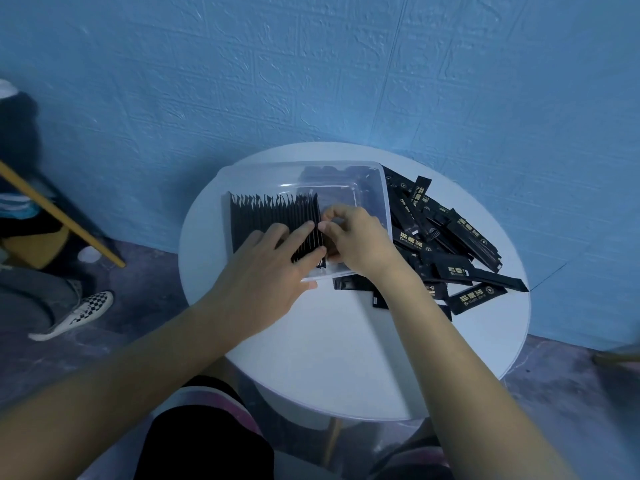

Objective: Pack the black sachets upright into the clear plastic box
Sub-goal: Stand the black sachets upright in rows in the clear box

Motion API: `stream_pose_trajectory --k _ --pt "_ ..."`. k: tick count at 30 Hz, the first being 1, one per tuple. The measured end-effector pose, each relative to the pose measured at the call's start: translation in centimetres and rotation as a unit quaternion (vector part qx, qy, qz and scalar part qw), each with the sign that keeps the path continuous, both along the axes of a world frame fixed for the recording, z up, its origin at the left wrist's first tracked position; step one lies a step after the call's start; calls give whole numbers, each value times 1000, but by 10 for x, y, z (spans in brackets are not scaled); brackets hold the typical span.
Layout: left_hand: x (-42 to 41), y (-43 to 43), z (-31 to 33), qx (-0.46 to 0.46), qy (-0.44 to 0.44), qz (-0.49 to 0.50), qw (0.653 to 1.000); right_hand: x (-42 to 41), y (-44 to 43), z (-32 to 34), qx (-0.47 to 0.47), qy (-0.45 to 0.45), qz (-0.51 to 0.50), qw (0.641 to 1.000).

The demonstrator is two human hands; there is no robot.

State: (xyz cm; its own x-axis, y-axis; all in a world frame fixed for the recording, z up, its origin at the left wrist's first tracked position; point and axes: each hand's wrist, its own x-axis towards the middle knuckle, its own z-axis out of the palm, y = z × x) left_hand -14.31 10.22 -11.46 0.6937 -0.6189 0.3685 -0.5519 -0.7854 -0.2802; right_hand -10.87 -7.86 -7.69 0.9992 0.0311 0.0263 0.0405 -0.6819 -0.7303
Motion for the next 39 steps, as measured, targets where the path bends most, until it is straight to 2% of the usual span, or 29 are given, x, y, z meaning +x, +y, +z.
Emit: stream_pose_trajectory --k 7,17,22,26,30,36,37,39 --pt "6 -1 10 -49 30 -40 998 -6 2 3 -29 17 3 999" --pt "5 1 4 -26 11 -19 999 -12 1 3 26 52 -1 998" --pt "7 1 2 -26 20 -15 999 -13 0 3 3 56 13 998" --pt "7 -1 -1 -25 24 -14 999 -21 -2 5 -35 32 25 999" --pt "7 -5 -2 -30 22 -17 999 -39 -9 7 -97 -41 33 994" --pt "11 -1 -1 -39 20 -9 999 -84 -60 14 22 -134 -8 991" --pt "12 0 -1 -40 22 -5 999 -91 -72 12 21 -132 -20 991" --pt "14 1 -1 -38 25 4 999 -100 -95 4 -50 -100 -31 993"
